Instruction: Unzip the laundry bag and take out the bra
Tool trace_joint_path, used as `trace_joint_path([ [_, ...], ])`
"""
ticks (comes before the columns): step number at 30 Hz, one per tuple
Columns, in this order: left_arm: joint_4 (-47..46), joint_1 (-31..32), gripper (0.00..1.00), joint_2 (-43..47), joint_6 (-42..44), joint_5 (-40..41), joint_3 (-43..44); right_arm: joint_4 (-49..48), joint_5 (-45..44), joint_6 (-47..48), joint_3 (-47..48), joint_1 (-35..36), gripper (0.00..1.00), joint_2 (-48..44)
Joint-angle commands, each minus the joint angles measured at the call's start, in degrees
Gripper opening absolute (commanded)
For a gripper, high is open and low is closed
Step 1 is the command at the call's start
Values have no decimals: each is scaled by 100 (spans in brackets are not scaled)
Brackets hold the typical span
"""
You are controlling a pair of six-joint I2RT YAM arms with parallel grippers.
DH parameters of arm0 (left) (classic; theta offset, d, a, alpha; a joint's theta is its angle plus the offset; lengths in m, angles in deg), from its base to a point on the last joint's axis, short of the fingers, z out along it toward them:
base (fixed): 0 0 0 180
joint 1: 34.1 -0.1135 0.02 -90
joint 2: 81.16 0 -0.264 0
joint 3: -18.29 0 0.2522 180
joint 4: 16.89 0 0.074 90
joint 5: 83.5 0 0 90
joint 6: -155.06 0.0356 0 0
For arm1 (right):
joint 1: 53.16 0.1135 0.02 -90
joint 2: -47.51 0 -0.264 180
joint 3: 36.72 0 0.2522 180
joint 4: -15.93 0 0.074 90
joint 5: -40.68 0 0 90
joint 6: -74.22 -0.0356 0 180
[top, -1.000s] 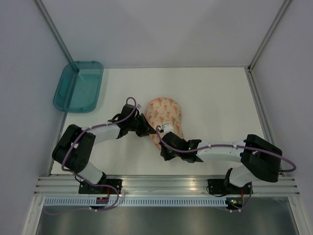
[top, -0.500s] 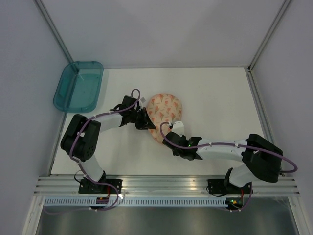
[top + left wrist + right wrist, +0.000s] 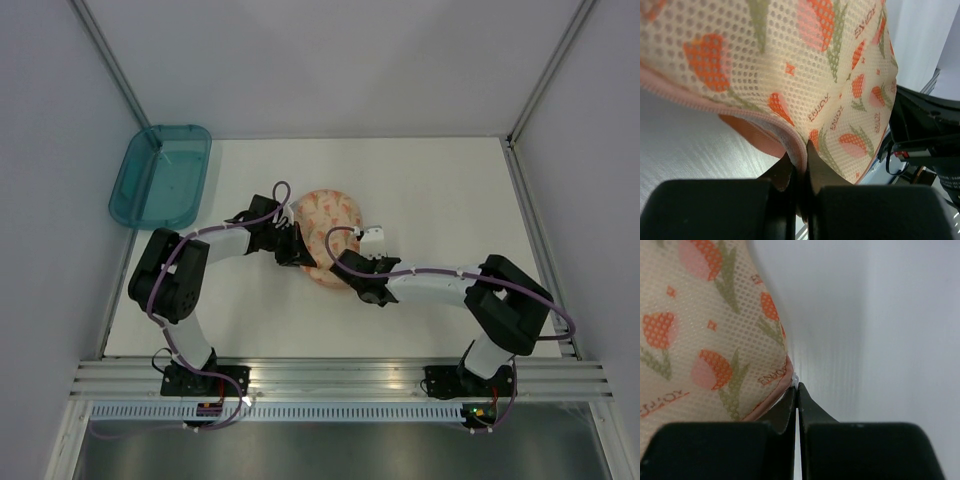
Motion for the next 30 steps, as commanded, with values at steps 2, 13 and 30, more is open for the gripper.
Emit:
trace_joint_path([
  [2,188,-38,2,-27,513,-236,87,557,-1113,12,396,-304,0,440],
  [13,197,6,5,-35,434,-289,25,672,-1018,-147,318,-594,22,258],
  [30,-23,155,77,2098,-1077,1298,-993,-154,1013,978,299,531,72,-1563],
])
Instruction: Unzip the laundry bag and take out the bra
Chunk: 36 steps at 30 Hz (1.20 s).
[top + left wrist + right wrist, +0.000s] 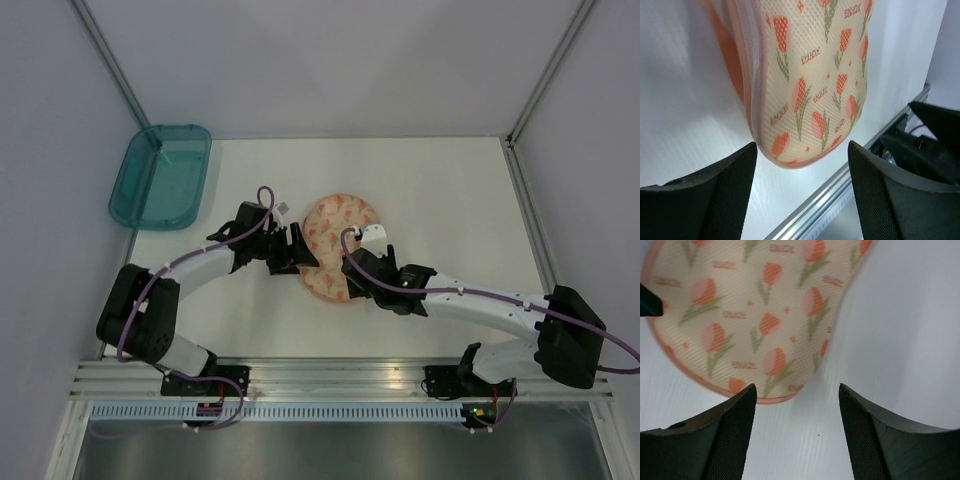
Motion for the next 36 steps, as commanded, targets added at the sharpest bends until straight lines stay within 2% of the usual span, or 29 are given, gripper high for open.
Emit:
trace_joint_path([
  [1,-53,11,78,889,-623,1032,-471,-297,256,289,520,212,72,382],
  [3,-27,2,81,1458,-843,1357,-692,-358,213,290,722,247,72,559],
  [9,376,11,81,2593,-1124,1911,-1219,-762,282,290,1170,256,71,1121],
  [16,826,2,84,4174,-1643,2519,-1835,-947,687,422,2041,265,68,2255],
  [20,1001,2,86,4572,-1714,2528,-1959,-956,617,378,2497,283,67,2694],
  [29,1063,2,85,4731,-1837,2220,-2099,-596,353,307,3438,300,64,3749],
  [32,1107,-6,85,4819,-1828,2229,-2134,-386,56,211,3666,291,53,3952],
  [33,1124,2,85,4872,-1819,2238,-2134,-289,-42,158,3720,300,40,4022],
  [35,1151,-6,85,4916,-1810,2229,-2152,-26,-374,18,3791,300,20,4031],
  [36,1151,2,85,4942,-1810,2229,-2152,2,-464,-9,3764,309,5,3944],
])
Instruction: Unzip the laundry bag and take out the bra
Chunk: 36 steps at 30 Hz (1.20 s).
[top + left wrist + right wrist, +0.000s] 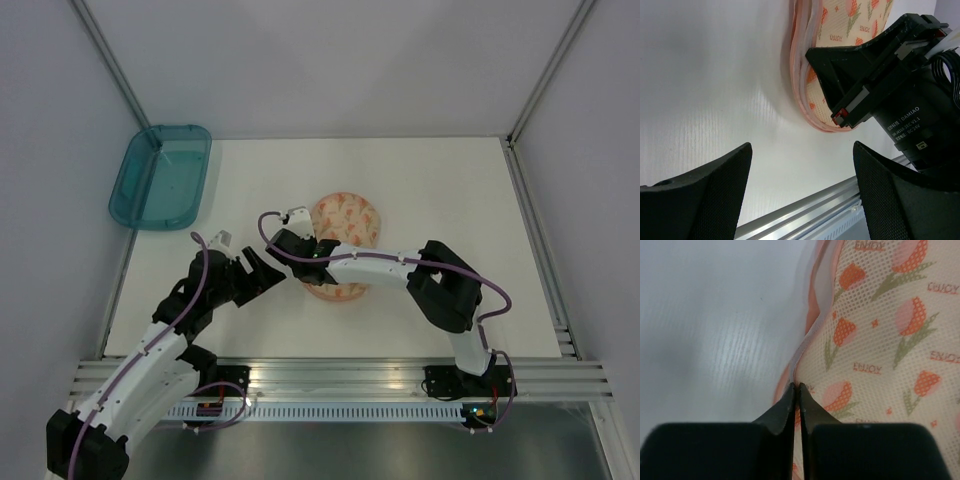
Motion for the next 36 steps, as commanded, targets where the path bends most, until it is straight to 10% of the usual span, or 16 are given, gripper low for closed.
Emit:
trace_joint_path([
  [1,8,-4,85,110,-145,-55,-38,367,-691,-239,202,60,1,-117],
  [16,-1053,13,84,-443,-101,-670,-56,491,-1904,-1082,-1853,104,0,-2779],
  [20,-1372,22,84,-944,-118,-934,75,2068,-3037,-2274,-1829,16,0,-3211],
  [28,-1706,101,83,-1665,-92,-1039,330,3776,-3724,-4403,-2557,-1432,0,-3861],
  [36,-1767,242,82,-2034,-31,-1048,717,2716,-3251,-3528,-3252,-2453,2,-4205],
])
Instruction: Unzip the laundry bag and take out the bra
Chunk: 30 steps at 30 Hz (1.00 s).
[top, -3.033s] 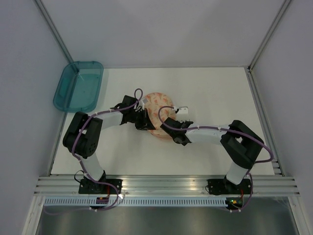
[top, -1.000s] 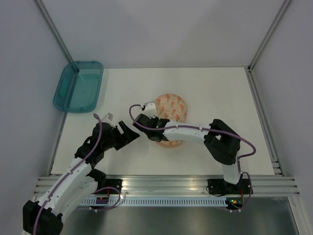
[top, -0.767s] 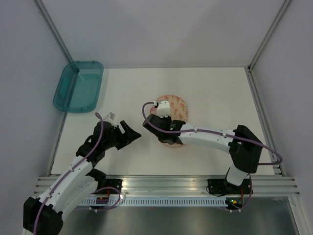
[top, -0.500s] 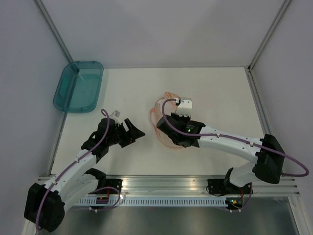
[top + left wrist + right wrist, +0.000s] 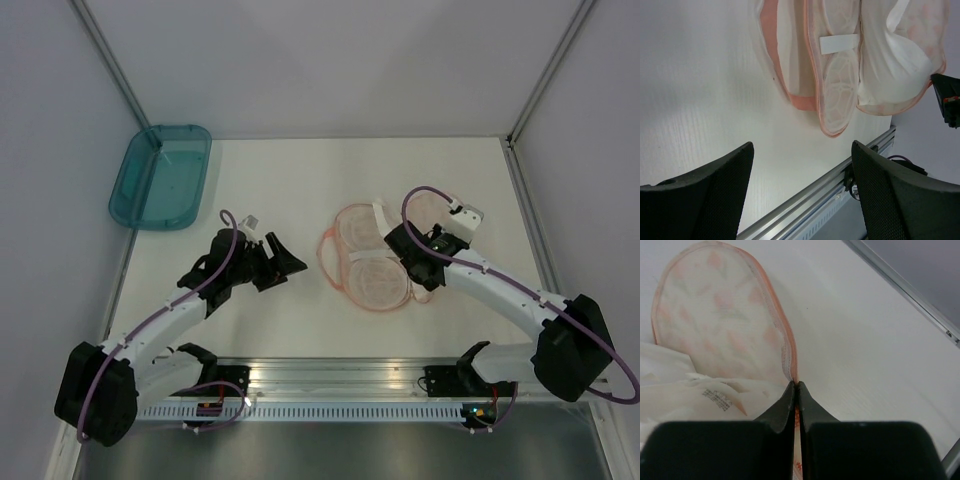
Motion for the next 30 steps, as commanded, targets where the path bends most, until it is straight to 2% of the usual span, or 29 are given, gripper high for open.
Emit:
trace_joint_path([
  [1,-308,87,82,-155,-20,-137,357,-442,37,235,-252,-325,5,-87],
  [6,-360,201,82,-401,-11,-172,577,-864,371,535,-516,-633,11,115],
  [7,-352,227,82,-410,-2,-172,594,-847,441,491,-551,-703,20,167],
  [8,-369,236,82,-428,-2,-172,603,-847,477,465,-568,-738,34,168],
  [10,-369,254,82,-428,-2,-154,586,-829,547,438,-604,-756,68,133],
  [12,-369,263,82,-436,7,-154,568,-934,766,604,-639,-756,76,72],
  [16,-387,254,82,-437,16,-128,507,-2064,1618,1562,-990,-765,79,-463],
  [20,-431,254,82,-437,-2,-128,419,-2700,2304,2002,-1315,-756,79,-982],
  [25,-483,263,82,-428,-20,-128,313,-3861,3735,2758,-1746,-756,81,-1641],
  [30,-501,254,82,-340,-63,-180,217,-4055,4098,3066,-1746,-756,81,-1284],
])
